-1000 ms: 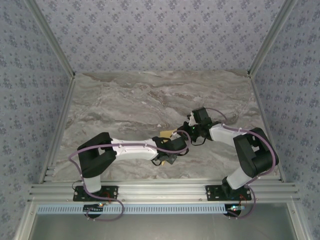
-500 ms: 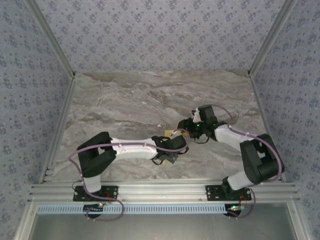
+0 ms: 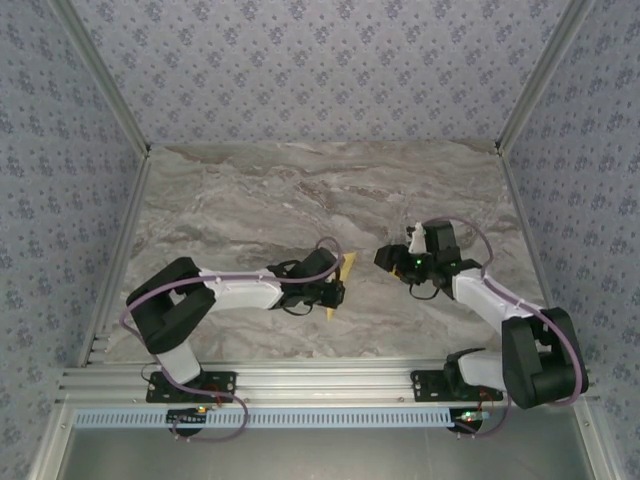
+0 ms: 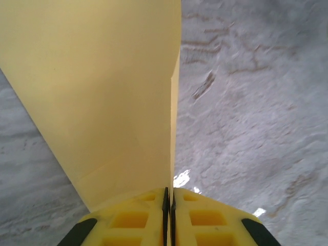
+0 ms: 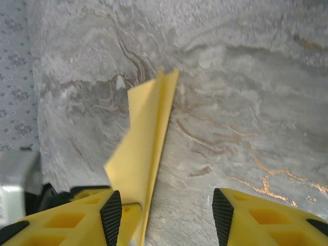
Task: Fold a paper plane with a square sheet of paper (fold left side to right side)
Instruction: Fold the wing for the fifth time at the center of the table.
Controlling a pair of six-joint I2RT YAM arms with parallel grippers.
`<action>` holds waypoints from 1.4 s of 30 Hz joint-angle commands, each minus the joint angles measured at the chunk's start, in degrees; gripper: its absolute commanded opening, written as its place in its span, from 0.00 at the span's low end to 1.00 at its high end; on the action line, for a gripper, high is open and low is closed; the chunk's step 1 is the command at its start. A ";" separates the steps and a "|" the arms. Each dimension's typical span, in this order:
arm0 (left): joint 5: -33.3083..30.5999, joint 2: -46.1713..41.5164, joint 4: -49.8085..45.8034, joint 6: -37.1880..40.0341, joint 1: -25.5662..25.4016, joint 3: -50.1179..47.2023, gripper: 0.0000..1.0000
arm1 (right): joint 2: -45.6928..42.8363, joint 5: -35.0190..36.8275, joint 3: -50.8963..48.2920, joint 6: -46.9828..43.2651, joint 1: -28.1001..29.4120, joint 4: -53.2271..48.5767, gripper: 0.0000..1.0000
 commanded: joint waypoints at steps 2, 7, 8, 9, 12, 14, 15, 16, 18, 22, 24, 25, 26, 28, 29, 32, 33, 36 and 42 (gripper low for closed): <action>9.26 -1.51 12.62 -6.48 2.20 -2.55 0.11 | 0.77 -2.17 -2.40 -0.32 2.50 8.85 0.53; 11.72 -0.01 17.53 -10.18 3.61 -4.39 0.10 | 4.45 -1.71 -1.48 0.21 6.16 13.70 0.54; 11.93 0.21 18.19 -10.69 3.70 -4.73 0.10 | 5.41 -1.39 -1.17 0.39 6.66 14.33 0.54; 12.13 0.37 18.95 -11.16 3.79 -5.04 0.09 | 6.35 -1.06 -1.05 0.53 7.01 14.92 0.54; 12.55 0.90 21.19 -12.56 4.16 -6.00 0.09 | 9.33 -0.91 -0.42 1.57 8.16 17.54 0.53; 12.64 1.42 21.73 -13.18 4.33 -6.32 0.09 | 10.81 -0.79 0.13 1.95 8.69 18.43 0.52; 12.75 1.67 22.07 -13.40 4.35 -6.41 0.09 | 11.14 -0.54 0.30 1.99 8.73 18.56 0.52; 12.93 2.06 22.54 -13.79 4.42 -6.53 0.09 | 11.39 -0.04 0.36 2.00 8.81 18.53 0.52; 13.30 2.74 23.83 -14.63 4.41 -6.72 0.09 | 11.73 0.38 0.32 1.94 8.79 18.46 0.50; 13.48 4.06 25.36 -15.83 4.51 -7.12 0.09 | 12.12 1.09 -0.05 2.15 8.72 17.97 0.50; 13.72 4.54 26.09 -16.34 4.60 -7.18 0.08 | 12.36 1.52 -0.06 2.34 8.68 17.25 0.49; 13.82 4.78 26.54 -16.54 4.60 -7.25 0.08 | 12.60 1.59 -0.05 2.50 8.59 17.09 0.49; 13.91 5.10 26.95 -16.81 4.68 -7.33 0.09 | 12.69 1.76 -0.03 2.68 8.56 16.83 0.50; 14.18 5.55 27.51 -17.18 4.68 -7.25 0.09 | 13.22 2.04 0.11 2.89 8.54 16.44 0.50; 14.31 5.75 27.60 -17.27 4.68 -7.19 0.08 | 13.49 1.99 0.11 3.04 8.53 16.42 0.50; 14.62 6.30 27.79 -17.53 4.67 -7.00 0.08 | 14.45 1.83 0.29 3.42 8.41 17.12 0.50; 14.62 6.36 27.85 -17.62 4.68 -6.99 0.08 | 14.75 1.75 0.35 3.49 8.37 17.33 0.50; 14.71 6.62 27.94 -17.76 4.68 -6.94 0.08 | 16.01 1.55 0.64 3.90 8.39 18.06 0.50; 14.88 7.07 28.19 -17.98 4.68 -6.81 0.08 | 17.81 1.38 1.21 5.18 8.46 19.50 0.50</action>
